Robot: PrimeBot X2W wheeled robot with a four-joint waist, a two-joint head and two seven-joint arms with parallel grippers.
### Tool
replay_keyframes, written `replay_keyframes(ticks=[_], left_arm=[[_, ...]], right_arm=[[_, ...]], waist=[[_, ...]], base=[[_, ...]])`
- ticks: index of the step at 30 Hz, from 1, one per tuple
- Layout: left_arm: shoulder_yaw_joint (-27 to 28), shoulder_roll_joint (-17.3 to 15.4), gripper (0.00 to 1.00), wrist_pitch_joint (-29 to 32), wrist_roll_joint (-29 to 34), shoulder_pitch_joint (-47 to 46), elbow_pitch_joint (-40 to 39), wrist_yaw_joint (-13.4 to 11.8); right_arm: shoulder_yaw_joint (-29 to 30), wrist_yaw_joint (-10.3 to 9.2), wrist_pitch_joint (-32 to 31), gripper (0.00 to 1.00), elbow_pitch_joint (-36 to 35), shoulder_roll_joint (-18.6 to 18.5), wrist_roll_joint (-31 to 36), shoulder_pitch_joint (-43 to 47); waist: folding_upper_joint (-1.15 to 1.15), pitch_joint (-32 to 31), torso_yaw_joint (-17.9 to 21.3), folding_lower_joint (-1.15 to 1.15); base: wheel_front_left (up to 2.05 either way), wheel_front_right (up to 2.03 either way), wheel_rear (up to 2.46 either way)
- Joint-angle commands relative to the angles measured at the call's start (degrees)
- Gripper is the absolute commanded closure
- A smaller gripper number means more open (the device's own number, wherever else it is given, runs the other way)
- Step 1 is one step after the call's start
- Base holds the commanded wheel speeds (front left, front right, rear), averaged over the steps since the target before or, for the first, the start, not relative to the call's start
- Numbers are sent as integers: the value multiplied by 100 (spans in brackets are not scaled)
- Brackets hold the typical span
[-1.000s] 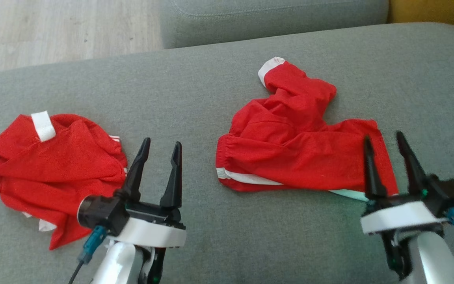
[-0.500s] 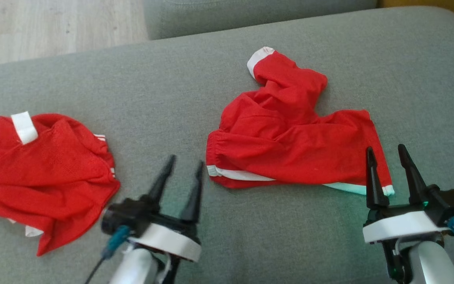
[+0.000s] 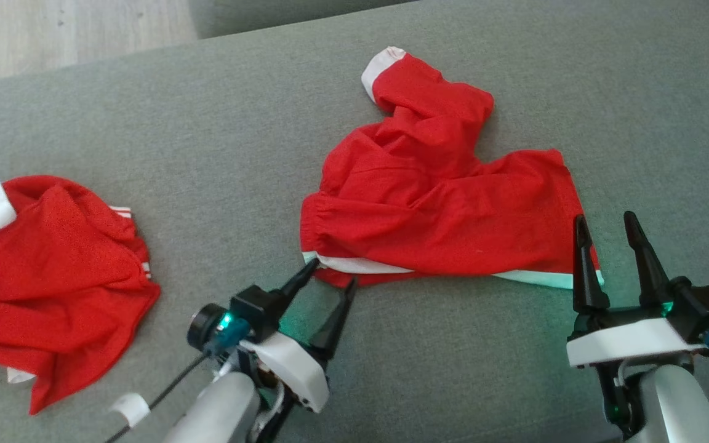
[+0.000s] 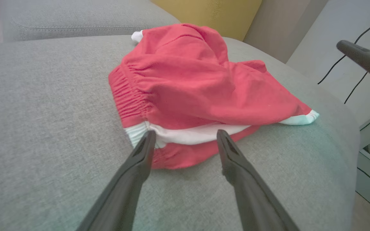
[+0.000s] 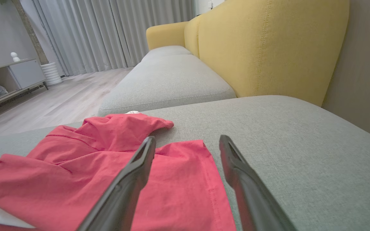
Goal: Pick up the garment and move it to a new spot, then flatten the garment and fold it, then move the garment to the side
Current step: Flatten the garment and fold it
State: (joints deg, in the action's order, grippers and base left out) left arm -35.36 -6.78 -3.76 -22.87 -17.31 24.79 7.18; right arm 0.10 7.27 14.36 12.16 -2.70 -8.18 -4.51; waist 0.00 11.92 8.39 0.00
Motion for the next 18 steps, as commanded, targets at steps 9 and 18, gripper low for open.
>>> replay_keyframes(ticks=[9, 18], left_arm=[[348, -146, 0, -153, -54, -388, 169, -229], [351, -107, 0, -175, -221, -473, 246, -190]], right_arm=[[-151, 22, 63, 0, -198, -18, -77, -193], [-208, 22, 63, 0, -171, -18, -110, -213]], waist=[[0, 53, 99, 0], [0, 73, 104, 0]], base=[[0, 0, 0], [0, 0, 0]])
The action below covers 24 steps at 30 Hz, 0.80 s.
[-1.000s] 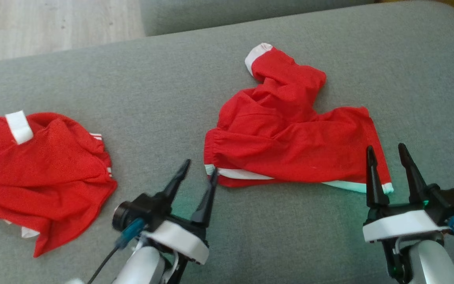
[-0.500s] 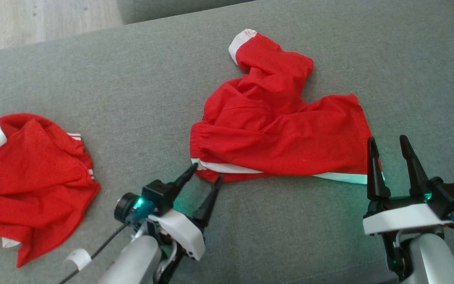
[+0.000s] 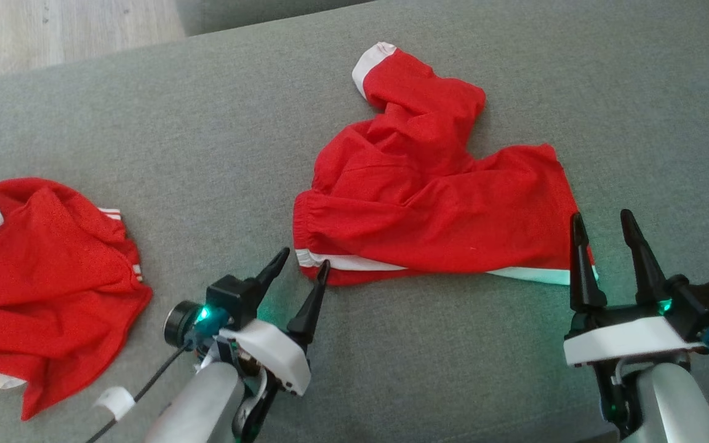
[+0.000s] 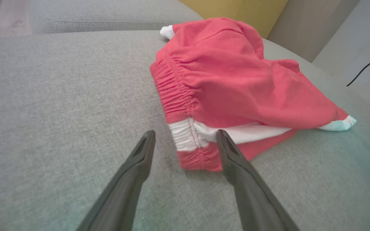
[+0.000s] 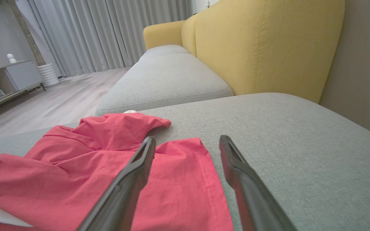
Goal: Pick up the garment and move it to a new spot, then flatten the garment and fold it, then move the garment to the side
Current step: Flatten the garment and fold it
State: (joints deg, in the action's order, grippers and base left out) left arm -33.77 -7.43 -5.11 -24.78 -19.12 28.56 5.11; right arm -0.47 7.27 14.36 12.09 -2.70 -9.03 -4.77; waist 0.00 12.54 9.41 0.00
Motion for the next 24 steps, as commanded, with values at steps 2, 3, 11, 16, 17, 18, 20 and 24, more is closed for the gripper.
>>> replay_keyframes(ticks=[2, 3, 11, 16, 17, 18, 20, 24], left_arm=[[189, -36, 0, -35, -77, -335, -124, 39], [189, -36, 0, -30, -95, -356, -116, 46], [27, -126, 32, 106, -204, -473, -51, 143], [-66, -170, 100, 9, -219, -496, -86, 172], [-66, -170, 100, 9, -219, -496, -86, 172], [-74, -177, 100, -30, -208, -498, -99, 172], [-73, -177, 100, -109, -204, -489, -135, 159], [-78, -185, 100, -247, -176, -439, -243, 95]], right_arm=[[-156, 22, 63, 0, -153, -18, -25, -203], [-156, 22, 63, 0, -146, -18, -24, -210], [-137, 22, 63, 0, -108, -18, -7, -276], [-98, 22, 63, 0, -72, -18, 17, -267], [-98, 22, 63, 0, -72, -18, 17, -267], [-83, 22, 63, 0, -47, -18, 27, -253], [-56, 22, 63, 0, 66, -18, 75, -214], [35, 22, 63, 0, 431, -18, 201, -144]], waist=[[0, 30, 11, 0], [0, 40, 16, 0], [0, 104, 65, 0], [0, 86, 66, 0], [0, 86, 66, 0], [0, 75, 64, 0], [0, 39, 60, 0], [0, -68, 55, 0]], base=[[0, 0, 0], [0, 0, 0], [0, 0, 0], [0, 0, 0], [0, 0, 0], [0, 0, 0], [0, 0, 0], [0, 0, 0]])
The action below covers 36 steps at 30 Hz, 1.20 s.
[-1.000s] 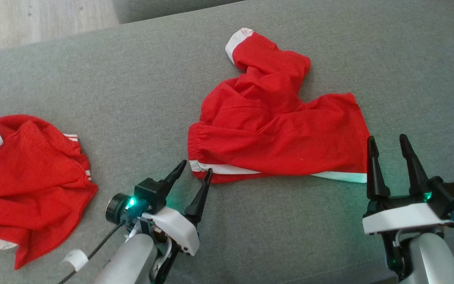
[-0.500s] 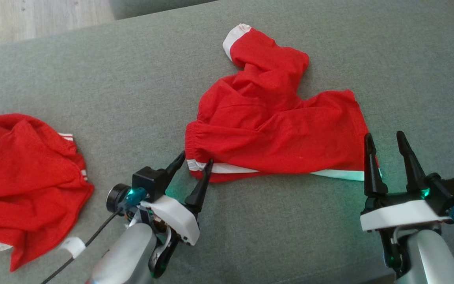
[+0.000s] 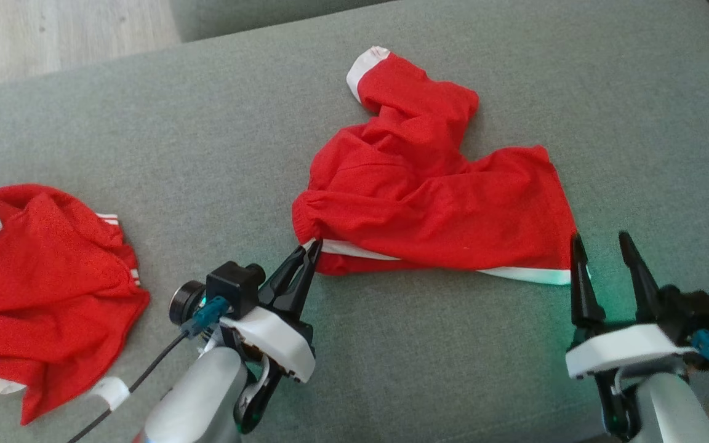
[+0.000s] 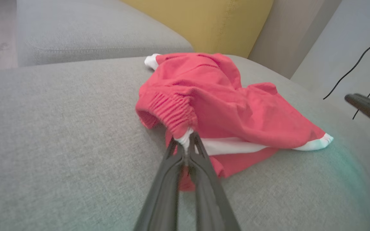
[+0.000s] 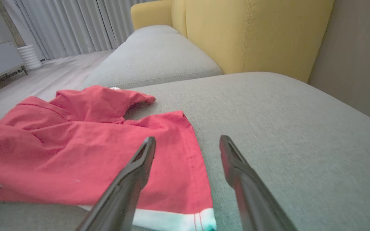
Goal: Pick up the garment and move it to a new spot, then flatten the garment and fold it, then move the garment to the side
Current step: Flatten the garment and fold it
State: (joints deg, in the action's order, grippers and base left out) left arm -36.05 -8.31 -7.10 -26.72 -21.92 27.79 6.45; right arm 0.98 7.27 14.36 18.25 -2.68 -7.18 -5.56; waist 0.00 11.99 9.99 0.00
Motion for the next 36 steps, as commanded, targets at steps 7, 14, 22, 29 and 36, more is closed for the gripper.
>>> replay_keyframes(ticks=[7, 14, 22, 29, 36], left_arm=[[93, -164, 100, -165, 101, -69, -433, -138], [34, -231, 100, -115, 135, -50, -659, -192], [-34, -300, 100, -30, 152, -43, -811, -229], [-49, -361, 100, 5, 126, -26, -867, -275], [-76, -462, 100, 2, 160, -2, -917, -323]], right_arm=[[123, 22, -230, 0, 554, -20, 65, -124], [92, 22, -387, 0, 1059, -20, -70, -283], [-67, 22, -356, 0, 1498, -20, -196, -501], [-229, 22, -437, 100, 1843, -20, -262, -611], [-167, 22, -283, 100, 1856, -20, -336, -728]], waist=[[0, -126, -37, 0], [0, -96, -99, 0], [0, -40, -159, 0], [0, -73, -172, 0], [0, -136, -144, 0]], base=[[0, 0, 0], [0, 0, 0], [0, 0, 0], [0, 0, 0], [0, 0, 0]])
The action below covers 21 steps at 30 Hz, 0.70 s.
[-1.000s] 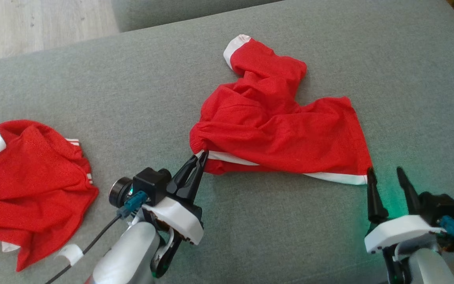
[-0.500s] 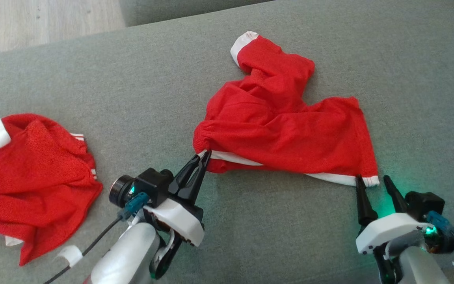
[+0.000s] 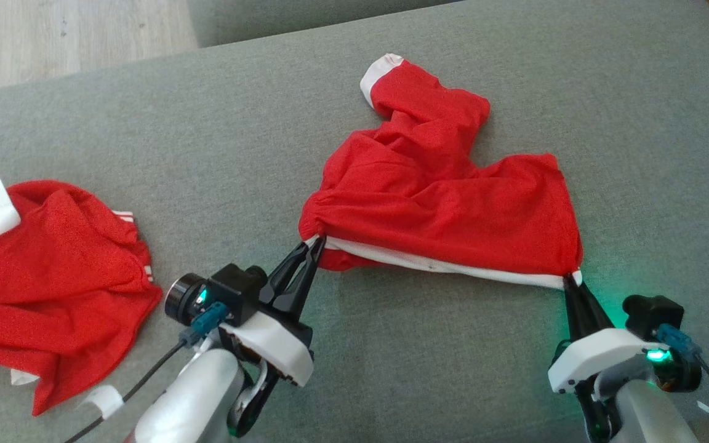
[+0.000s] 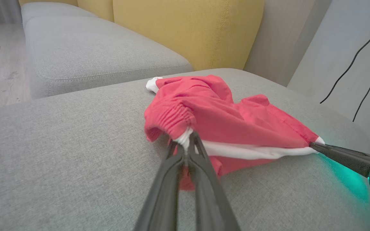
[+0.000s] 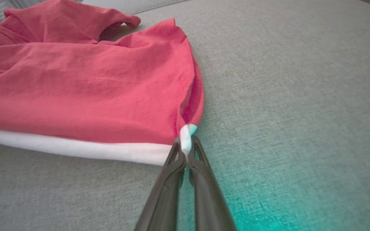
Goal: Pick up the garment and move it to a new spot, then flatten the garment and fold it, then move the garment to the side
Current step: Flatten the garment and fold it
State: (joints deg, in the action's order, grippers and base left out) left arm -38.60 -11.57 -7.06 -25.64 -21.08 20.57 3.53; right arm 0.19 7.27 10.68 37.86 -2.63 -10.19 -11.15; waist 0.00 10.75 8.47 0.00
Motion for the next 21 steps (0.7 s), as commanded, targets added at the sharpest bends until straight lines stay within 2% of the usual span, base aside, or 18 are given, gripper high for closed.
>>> replay_keyframes(ticks=[1, 11, 21], left_arm=[[176, -164, 100, 0, 54, -69, -207, -34], [159, -468, 100, 130, 70, 24, -423, -42], [60, -1025, 100, 640, 215, -373, -973, 134]], right_arm=[[-71, 22, 110, 100, -121, -25, -29, -185], [13, 22, 219, 100, -568, -25, -179, -279], [-151, 22, -144, 100, -1783, -25, -386, -507]], waist=[[0, -22, 11, 0], [0, -141, 1, 0], [0, -409, -40, 0]], base=[[0, 0, 0], [0, 0, 0], [0, 0, 0]])
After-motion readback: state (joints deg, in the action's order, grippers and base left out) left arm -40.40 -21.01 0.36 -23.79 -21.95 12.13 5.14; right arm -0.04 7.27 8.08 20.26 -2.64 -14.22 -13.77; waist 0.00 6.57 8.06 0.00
